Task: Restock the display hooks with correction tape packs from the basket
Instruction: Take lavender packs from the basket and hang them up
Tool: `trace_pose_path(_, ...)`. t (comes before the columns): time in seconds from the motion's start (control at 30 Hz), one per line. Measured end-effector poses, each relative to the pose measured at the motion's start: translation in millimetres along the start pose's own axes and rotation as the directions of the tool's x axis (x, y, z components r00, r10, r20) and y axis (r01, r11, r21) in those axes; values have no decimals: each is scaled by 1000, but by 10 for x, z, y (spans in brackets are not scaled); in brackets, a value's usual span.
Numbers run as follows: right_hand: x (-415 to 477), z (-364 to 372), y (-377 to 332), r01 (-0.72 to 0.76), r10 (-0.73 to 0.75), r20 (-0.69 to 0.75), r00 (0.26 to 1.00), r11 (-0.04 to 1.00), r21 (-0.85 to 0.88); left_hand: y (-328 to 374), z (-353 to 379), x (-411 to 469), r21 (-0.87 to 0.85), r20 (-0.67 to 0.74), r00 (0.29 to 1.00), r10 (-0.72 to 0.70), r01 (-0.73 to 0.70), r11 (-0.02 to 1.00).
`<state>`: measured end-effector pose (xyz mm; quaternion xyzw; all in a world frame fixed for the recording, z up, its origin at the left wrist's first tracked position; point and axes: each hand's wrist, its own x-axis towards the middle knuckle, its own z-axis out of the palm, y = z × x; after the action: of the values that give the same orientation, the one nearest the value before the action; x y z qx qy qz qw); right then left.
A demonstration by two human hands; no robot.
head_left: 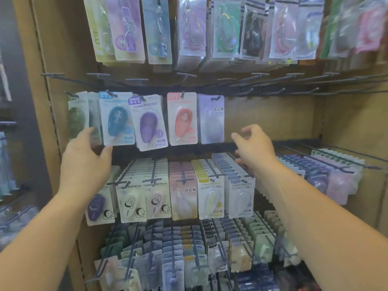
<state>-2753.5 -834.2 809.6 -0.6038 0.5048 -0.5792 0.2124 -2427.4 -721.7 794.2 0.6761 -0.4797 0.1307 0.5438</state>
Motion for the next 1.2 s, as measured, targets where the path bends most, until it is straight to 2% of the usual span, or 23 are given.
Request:
trace_pose_path(0.17, -527, -391, 182, 15, -16, -5, 1000, 993, -121, 82, -13, -428, -98, 99, 991, 87, -77, 992)
trace_pose_path(0.3, -1113, -851, 490, -14, 21, 31, 999, 972, -236, 299, 164, -972, -166, 184, 943, 277, -248, 954)
trace_pose_path(0.47, -1887, -1604, 1069, -144, 184, 76, 980, 918, -369, 684, 431, -2019, -308, 331, 809, 486, -394, 866)
trace_pose_path(0.6, -2278, -2320, 1543, -240, 362, 154, 919, 826, -509, 993, 746, -2888, -422, 482, 630, 609, -442, 791)
trace_pose_path(0.67, -2404, -2654, 1782, -272, 417, 175, 892, 804, -529, 1130, 935, -3311, -446, 573, 552, 605, -409, 796)
trace_pose_path(0.77, -2537, -3083, 2176, -330, 529, 244, 813, 763, -556, 1290, 1247, -3907, -438, 665, 462, 587, -395, 807)
trace_pose_path(0.9, -2588, -3508, 2846, -290, 606, 373, 702, 722, -628, 1455, 1672, -4577, -302, 777, 402, 485, -437, 847)
trace_pose_path(1.0, -2559, -3702, 3245, -218, 643, 449, 621, 691, -689, 1532, 1923, -4909, -188, 838, 384, 388, -464, 865)
trace_pose_path(1.2, -2279, -3730, 3709, -122, 653, 590, 475, 713, -690, 1559, 1996, -5082, 77, 876, 449, 174, -488, 870)
